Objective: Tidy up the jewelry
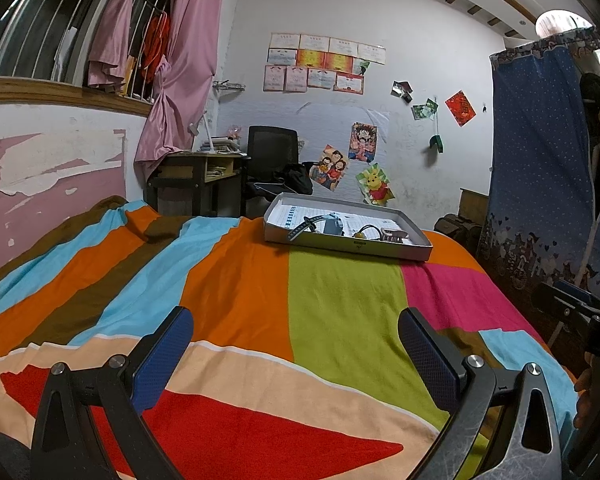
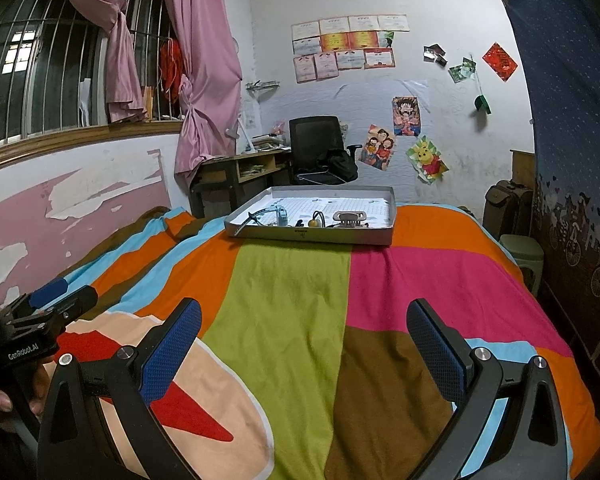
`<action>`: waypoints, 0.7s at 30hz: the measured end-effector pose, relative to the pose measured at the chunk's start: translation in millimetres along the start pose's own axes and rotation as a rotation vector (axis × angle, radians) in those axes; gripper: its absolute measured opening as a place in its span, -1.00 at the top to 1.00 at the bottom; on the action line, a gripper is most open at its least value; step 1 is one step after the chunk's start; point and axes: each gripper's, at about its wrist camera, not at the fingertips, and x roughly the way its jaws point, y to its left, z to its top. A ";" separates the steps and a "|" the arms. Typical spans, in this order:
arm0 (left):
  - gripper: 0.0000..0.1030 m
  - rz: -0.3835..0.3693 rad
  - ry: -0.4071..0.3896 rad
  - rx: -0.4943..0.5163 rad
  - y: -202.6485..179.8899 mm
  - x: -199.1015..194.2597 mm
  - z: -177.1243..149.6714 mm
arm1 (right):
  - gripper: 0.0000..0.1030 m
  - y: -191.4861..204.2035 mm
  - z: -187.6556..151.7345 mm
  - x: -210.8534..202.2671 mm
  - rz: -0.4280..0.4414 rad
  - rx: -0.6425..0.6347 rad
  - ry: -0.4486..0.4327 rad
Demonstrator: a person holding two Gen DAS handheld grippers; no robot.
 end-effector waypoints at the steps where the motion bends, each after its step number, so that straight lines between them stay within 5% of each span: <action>1: -1.00 0.000 0.000 0.000 1.0 0.2 0.2 | -0.96 0.8 -0.4 -0.2 0.000 0.001 -0.001; 21: -1.00 -0.011 -0.010 0.013 -4.1 -0.8 -2.1 | -0.96 1.4 -1.6 0.6 -0.004 0.003 -0.002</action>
